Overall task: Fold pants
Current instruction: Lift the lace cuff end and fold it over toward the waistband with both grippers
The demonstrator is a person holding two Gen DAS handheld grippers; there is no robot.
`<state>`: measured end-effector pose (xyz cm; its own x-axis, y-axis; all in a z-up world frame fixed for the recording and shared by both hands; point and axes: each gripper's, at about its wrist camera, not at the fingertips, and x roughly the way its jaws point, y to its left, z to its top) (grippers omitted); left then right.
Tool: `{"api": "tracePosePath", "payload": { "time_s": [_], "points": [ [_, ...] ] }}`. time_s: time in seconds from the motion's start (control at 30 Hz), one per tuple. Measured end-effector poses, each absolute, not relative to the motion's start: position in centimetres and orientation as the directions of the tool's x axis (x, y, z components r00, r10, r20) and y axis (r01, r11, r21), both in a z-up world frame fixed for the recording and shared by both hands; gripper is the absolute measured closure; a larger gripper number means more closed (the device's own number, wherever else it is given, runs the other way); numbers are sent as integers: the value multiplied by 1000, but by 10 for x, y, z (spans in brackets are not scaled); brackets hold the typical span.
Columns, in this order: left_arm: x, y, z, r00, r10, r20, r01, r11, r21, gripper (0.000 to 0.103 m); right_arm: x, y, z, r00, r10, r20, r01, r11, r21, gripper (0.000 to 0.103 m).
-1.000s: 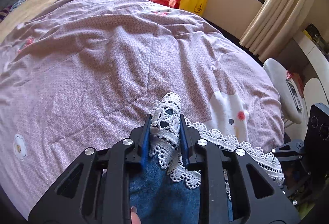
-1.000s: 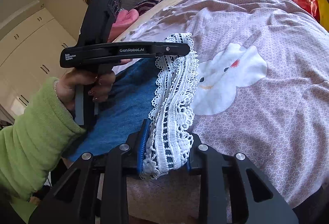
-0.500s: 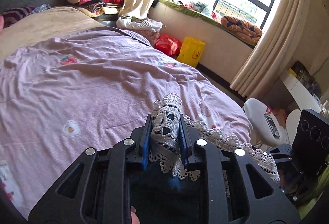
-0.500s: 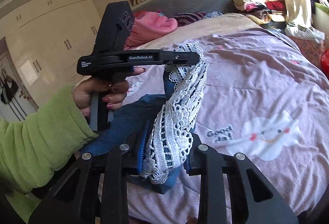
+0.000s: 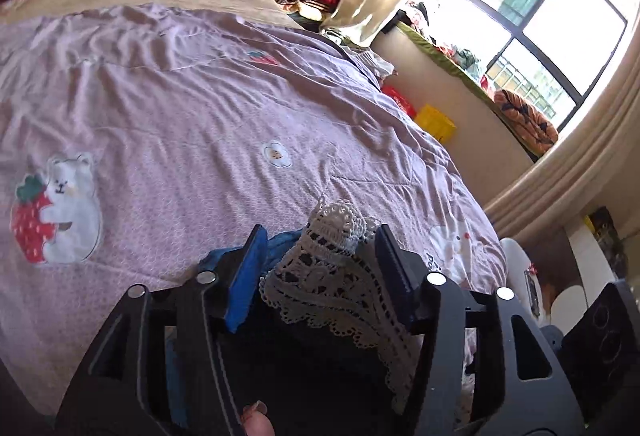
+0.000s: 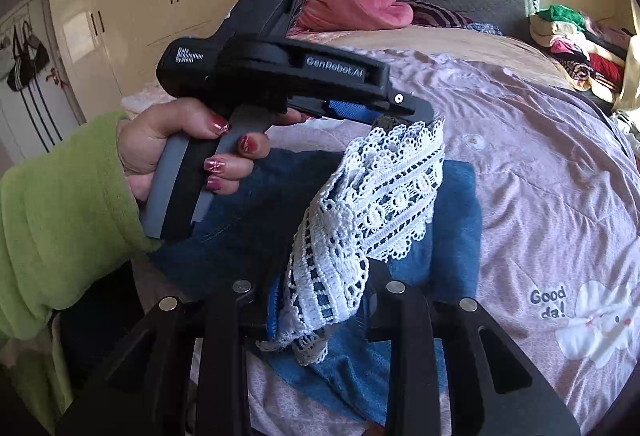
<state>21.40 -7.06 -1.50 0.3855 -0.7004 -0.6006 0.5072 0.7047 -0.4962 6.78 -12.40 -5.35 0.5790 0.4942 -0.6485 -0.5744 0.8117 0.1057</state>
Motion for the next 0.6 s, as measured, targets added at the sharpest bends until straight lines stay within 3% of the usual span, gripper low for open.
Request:
{"api": "tracePosePath", "payload": {
  "time_s": [0.07, 0.17, 0.2, 0.23, 0.27, 0.5, 0.6],
  "points": [
    [211, -57, -15, 382, -720, -580, 478, 691, -543, 38, 65, -107, -62, 554, 496, -668, -602, 793, 90, 74],
    [204, -40, -20, 376, -730, -571, 435, 683, -586, 29, 62, -92, -75, 508, 513, -692, -629, 770, 109, 72],
    [203, -36, -23, 377, -728, -573, 423, 686, -592, 28, 61, -89, -78, 493, 525, -694, -638, 760, 121, 70],
    [201, -31, -27, 380, -726, -573, 407, 688, -601, 27, 59, -87, -80, 480, 538, -693, -647, 750, 134, 61],
    [200, -28, -32, 375, -727, -575, 388, 687, -615, 27, 57, -86, -79, 474, 549, -688, -656, 742, 141, 52],
    [199, -30, -45, 349, -723, -597, 364, 691, -624, 29, 78, -155, -47, 560, 590, -582, -551, 790, 270, 41],
    [203, -37, -48, 332, -706, -626, 365, 708, -605, 38, 110, -193, -43, 619, 511, -597, -426, 856, 291, 39]
  ]
}}
